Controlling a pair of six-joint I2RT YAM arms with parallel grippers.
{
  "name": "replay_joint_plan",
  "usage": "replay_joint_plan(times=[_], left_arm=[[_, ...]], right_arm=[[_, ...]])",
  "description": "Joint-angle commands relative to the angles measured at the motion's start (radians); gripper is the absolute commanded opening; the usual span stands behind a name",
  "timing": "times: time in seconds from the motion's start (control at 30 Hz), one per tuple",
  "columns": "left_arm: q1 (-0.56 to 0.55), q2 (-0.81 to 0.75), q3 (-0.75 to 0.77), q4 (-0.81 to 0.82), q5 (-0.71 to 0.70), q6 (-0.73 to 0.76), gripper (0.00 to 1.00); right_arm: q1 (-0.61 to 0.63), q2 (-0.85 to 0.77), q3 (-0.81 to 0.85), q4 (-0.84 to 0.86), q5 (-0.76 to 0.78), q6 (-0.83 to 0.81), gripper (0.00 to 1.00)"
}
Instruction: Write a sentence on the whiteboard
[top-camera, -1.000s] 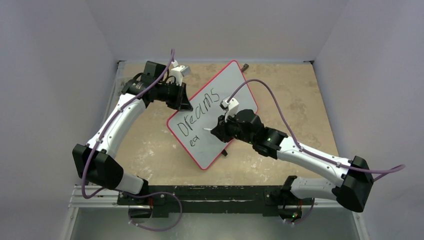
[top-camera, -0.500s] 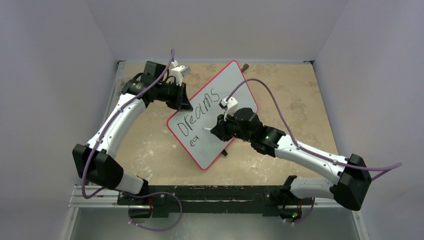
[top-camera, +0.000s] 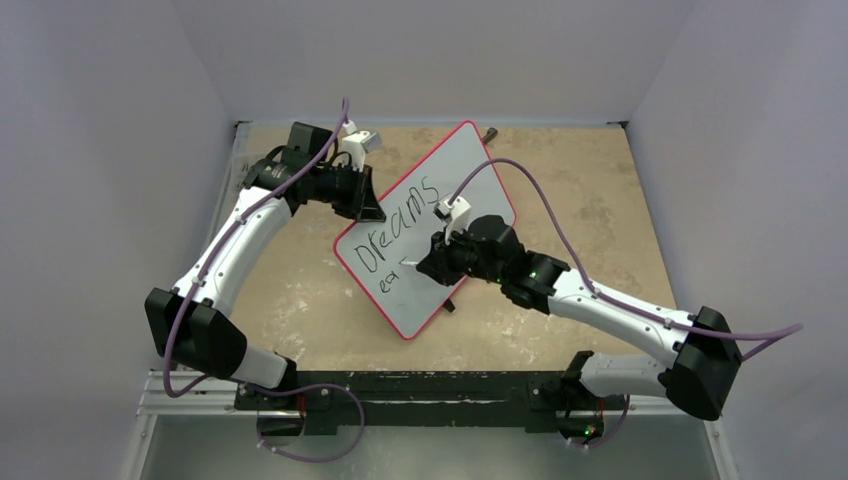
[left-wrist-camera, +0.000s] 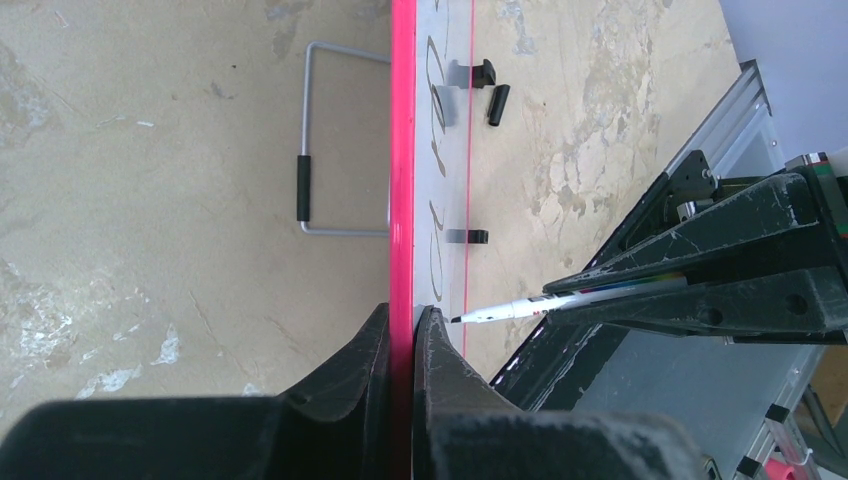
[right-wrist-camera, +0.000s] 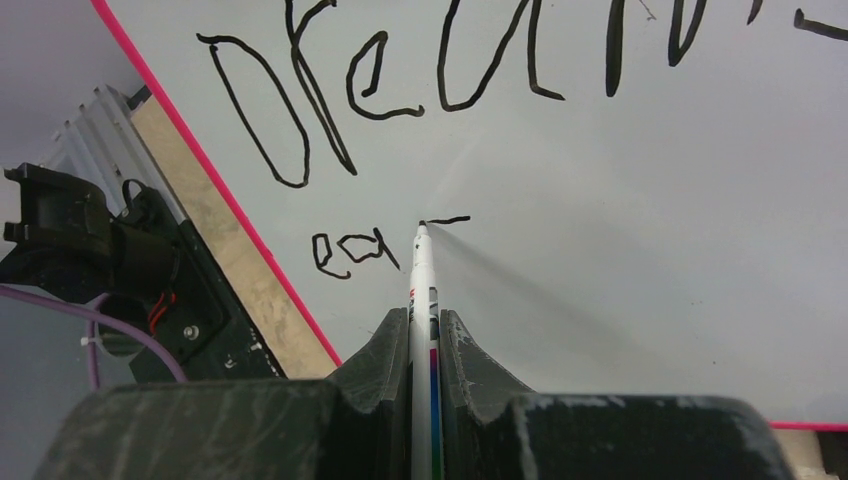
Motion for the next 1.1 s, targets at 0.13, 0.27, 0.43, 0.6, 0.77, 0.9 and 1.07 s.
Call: replay_joint_plan(times=[0.13,0.27,0.43,0.6,0.77,0.9,1.07], left_arm=[[-0.007,0.008,-0.021,-0.006,-0.178,0.09,0.0],[-0.007,0.008,-0.019,-0.006,-0.178,0.09,0.0],[-0.007,0.01,-0.021,-0.006,-0.178,0.09,0.0],[-0.007,0.01,-0.02,-0.005,-0.179,0.09,0.0],[-0.007,0.009,-0.02,-0.005,-0.178,0.09,0.0],[-0.007,0.007,-0.021,-0.006,-0.178,0.09,0.0],[-0.007,0.005,-0.021,-0.006,-0.178,0.09,0.0]], right_arm=[[-0.001,-0.012,-0.041,0.055,-0.038,-0.008,0.0],[-0.001,-0.026,-0.066,0.05,-0.036,-0.004,0.0],[-0.001,-0.037,-0.075,0.033,0.003,0.005,0.0],[-0.001,-0.041,-0.062,0.011,0.066,0.017,0.0],[-0.001,-0.044,-0.041,-0.01,0.112,0.019,0.0],[-0.001,-0.053,-0.024,-0.022,0.116,0.022,0.0],[-0.001,-0.092,-0.017,-0.022,0.111,0.03,0.0]])
